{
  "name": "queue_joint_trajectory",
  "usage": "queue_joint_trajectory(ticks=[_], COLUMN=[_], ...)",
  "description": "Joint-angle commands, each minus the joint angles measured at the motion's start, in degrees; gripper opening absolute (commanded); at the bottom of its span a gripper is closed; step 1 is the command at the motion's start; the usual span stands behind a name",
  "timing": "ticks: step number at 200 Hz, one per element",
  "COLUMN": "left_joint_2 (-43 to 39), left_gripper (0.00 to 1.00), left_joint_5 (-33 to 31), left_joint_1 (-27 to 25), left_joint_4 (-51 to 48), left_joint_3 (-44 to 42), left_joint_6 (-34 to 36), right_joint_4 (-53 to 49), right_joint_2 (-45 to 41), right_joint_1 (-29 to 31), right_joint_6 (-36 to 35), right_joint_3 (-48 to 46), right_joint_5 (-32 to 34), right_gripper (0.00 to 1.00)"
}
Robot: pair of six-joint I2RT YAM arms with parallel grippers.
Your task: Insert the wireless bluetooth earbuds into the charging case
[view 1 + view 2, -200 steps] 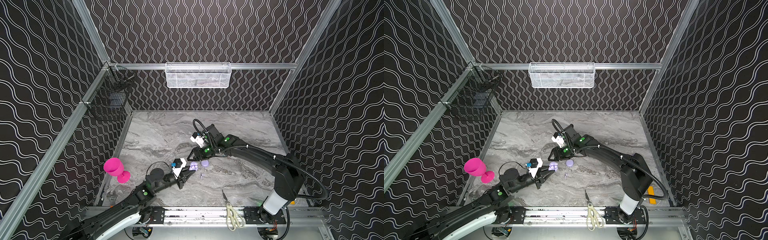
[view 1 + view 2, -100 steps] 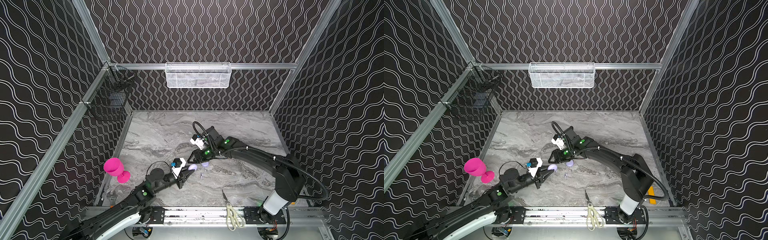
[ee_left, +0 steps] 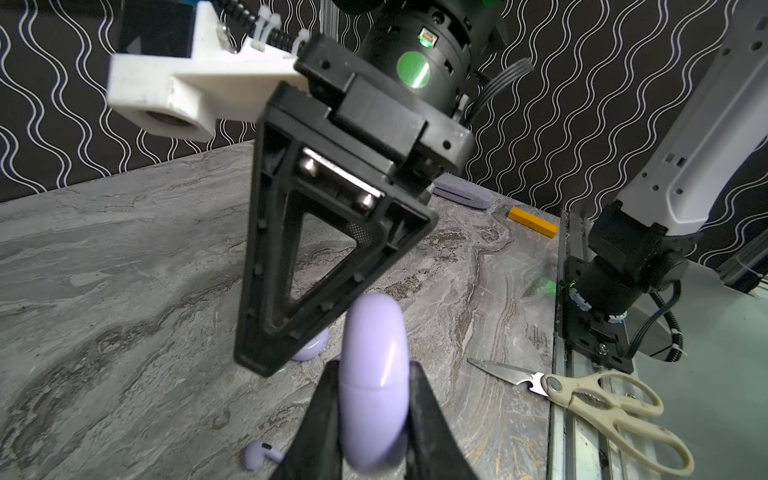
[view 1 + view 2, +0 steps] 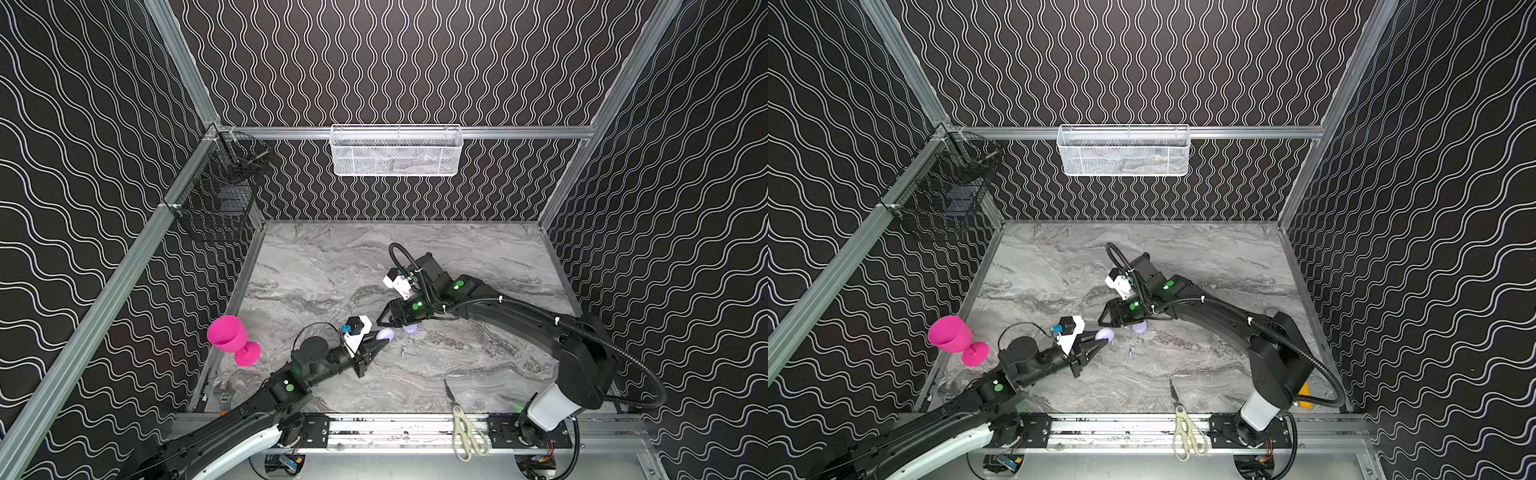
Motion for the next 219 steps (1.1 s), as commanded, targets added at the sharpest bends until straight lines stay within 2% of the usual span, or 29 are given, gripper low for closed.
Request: queue_joint_trajectory(ticks=[1, 109, 128, 181, 219], left_joint_2=[0.2, 6.6, 8.2, 12.6, 17.0], left_gripper=[0.14, 0.14, 0.14, 0.14, 0.15], left_joint_5=[-2.4, -4.4, -4.7, -5.6, -5.2], left_joint_1=[0.0, 0.1, 0.1, 0.1, 0.1], left_joint_4=[2.1, -1.2, -1.3, -4.5, -6.9], left_joint_3=[0.5, 5.5, 6.6, 12.1, 17.2], left_joint_6=[0.5, -3.6, -4.7, -6.4, -6.8], right_joint_4=[2.3, 9.1, 9.8, 11.5, 13.1], right_joint_2=[-2.2, -16.5, -18.9, -24.0, -27.0], right_joint_1=[-0.4, -8.2, -9.7, -12.0, -13.1], right_joint_6=[1.5, 5.2, 5.2, 5.0, 4.7], right_joint_3=[-1.6, -16.9, -19.4, -24.5, -28.0], right_joint_5=[2.4, 10.5, 11.0, 12.7, 14.2], right_gripper=[0.59, 0.66, 0.71, 0.92, 0.94])
